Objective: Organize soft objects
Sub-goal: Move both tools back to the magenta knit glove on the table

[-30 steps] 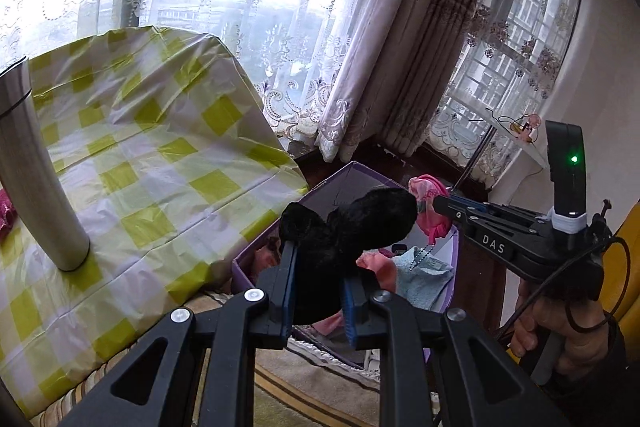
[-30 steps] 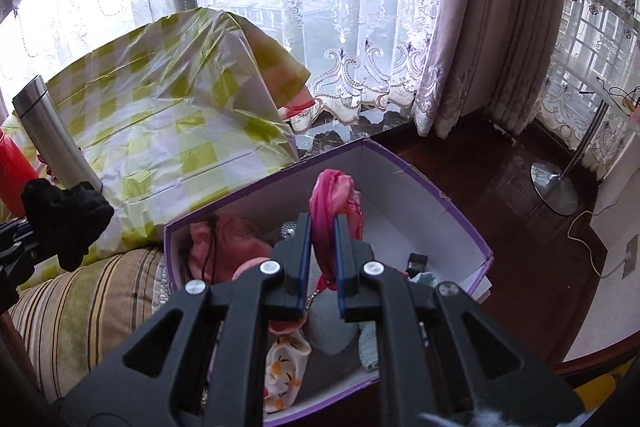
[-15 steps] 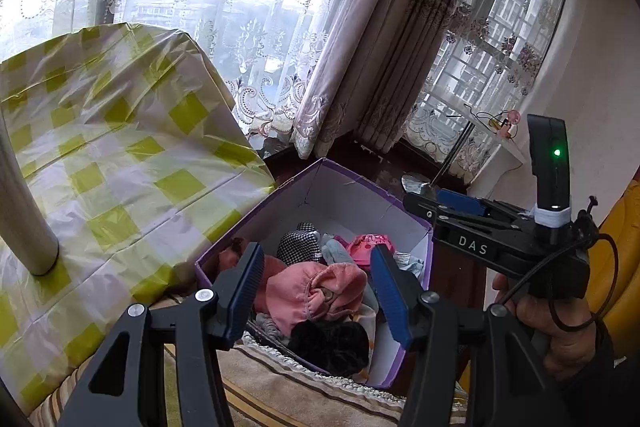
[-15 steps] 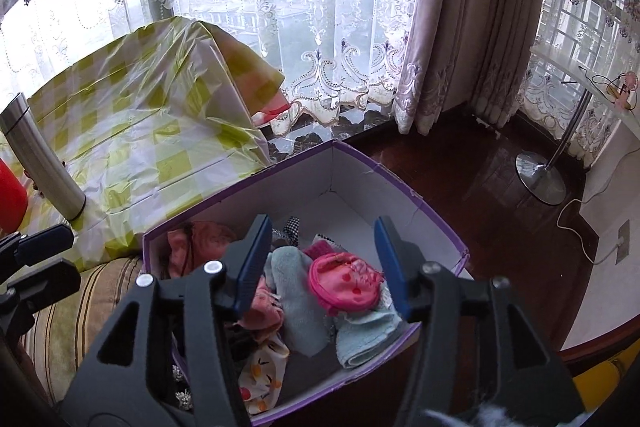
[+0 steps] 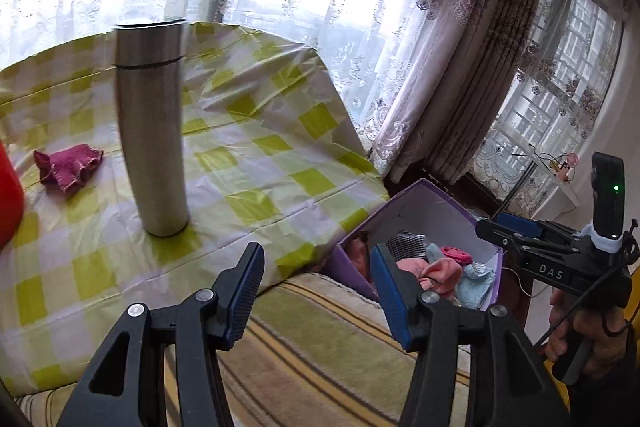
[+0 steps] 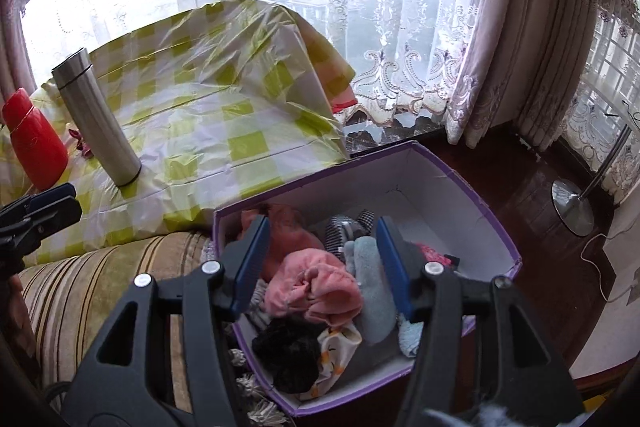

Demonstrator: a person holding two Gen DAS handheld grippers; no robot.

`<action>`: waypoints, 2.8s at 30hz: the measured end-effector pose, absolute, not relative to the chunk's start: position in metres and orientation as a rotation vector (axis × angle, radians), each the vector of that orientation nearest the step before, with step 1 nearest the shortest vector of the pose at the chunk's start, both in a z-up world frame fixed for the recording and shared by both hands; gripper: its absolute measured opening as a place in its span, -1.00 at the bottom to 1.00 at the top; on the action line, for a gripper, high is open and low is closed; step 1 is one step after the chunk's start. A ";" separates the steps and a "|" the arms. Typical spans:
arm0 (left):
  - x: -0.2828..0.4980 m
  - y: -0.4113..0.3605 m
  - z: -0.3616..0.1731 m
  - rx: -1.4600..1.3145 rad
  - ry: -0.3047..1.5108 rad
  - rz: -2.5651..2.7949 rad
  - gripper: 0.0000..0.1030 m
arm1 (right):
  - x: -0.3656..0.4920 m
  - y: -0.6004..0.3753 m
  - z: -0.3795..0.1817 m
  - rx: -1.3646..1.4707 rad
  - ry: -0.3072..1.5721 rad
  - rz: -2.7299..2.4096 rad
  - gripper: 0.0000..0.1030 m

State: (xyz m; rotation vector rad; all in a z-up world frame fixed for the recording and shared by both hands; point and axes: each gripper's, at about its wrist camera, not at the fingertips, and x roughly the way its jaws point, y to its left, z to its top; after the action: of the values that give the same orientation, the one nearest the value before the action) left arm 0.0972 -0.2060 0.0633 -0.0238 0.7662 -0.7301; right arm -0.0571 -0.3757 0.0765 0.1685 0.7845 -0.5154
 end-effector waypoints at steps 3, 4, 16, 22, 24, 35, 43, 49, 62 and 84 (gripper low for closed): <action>0.108 -0.168 0.060 -0.037 0.757 -0.636 0.09 | -0.039 -0.343 0.080 0.119 0.787 -0.425 0.14; 0.112 -0.155 0.058 -0.049 0.758 -0.607 0.09 | -0.032 -0.331 0.080 0.101 0.788 -0.387 0.14; 0.164 -0.046 0.045 -0.147 0.755 -0.339 0.09 | 0.058 -0.192 0.068 -0.097 0.821 0.035 0.14; 0.197 -0.018 0.046 -0.176 0.749 -0.287 0.09 | 0.108 -0.144 0.055 -0.161 0.828 0.147 0.14; 0.211 -0.010 0.045 -0.178 0.744 -0.265 0.09 | 0.128 -0.132 0.049 -0.183 0.836 0.158 0.14; 0.287 0.001 0.043 -0.109 0.734 -0.227 0.09 | 0.242 -0.111 0.004 -0.141 0.859 0.102 0.14; 0.347 -0.026 0.037 0.054 0.789 -0.208 0.09 | 0.293 -0.115 -0.019 0.016 0.828 0.003 0.23; 0.383 -0.052 0.024 0.157 0.848 -0.230 0.09 | 0.316 -0.133 -0.025 0.091 0.791 -0.063 0.32; 0.443 -0.073 -0.030 0.266 1.086 -0.210 0.06 | 0.363 -0.157 -0.061 0.147 0.861 -0.115 0.32; 0.400 -0.066 0.002 0.146 1.040 -0.355 -0.91 | 0.339 -0.137 -0.028 0.174 0.797 0.074 -0.78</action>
State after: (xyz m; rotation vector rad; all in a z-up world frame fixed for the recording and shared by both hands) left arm 0.3995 -0.0663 0.0017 0.1458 1.0401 -0.3555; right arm 0.3387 -0.1374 -0.0282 0.1738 0.7968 0.0742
